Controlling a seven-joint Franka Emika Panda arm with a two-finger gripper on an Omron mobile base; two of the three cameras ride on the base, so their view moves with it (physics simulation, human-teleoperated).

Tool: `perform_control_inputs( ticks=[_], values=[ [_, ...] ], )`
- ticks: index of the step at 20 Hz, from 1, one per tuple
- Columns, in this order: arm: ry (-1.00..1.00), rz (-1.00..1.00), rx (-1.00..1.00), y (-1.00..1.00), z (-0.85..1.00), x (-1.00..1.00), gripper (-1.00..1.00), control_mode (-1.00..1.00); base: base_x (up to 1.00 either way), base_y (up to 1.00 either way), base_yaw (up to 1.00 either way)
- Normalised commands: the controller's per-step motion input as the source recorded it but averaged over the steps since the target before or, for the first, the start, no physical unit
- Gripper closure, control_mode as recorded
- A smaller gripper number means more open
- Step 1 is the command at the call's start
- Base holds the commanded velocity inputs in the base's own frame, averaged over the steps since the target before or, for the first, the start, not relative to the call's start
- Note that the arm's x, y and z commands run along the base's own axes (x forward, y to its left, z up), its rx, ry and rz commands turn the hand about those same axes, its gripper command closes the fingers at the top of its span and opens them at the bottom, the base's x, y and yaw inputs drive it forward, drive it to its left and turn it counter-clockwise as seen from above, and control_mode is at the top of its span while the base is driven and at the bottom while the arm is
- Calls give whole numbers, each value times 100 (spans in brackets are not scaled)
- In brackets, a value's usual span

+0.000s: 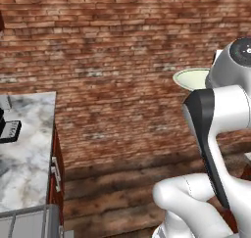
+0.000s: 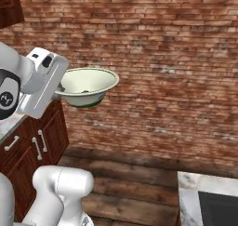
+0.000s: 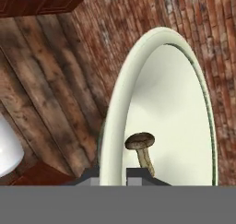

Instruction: Pick the mushroom from the sink and place it in the bowl. Then pick the bowl and place it in the microwave. Then close the microwave door and press the start button.

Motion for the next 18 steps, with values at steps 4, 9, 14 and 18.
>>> perform_control_inputs(
  ticks=[4,9,14,18],
  values=[
    [0,0,0,0,0,0,100,100,-9,0,57],
    [0,0,0,0,0,0,100,100,-14,0,57],
    [0,0,0,0,0,0,100,100,-12,0,55],
    [0,0,0,0,0,0,100,100,-14,0,53]
  ],
)
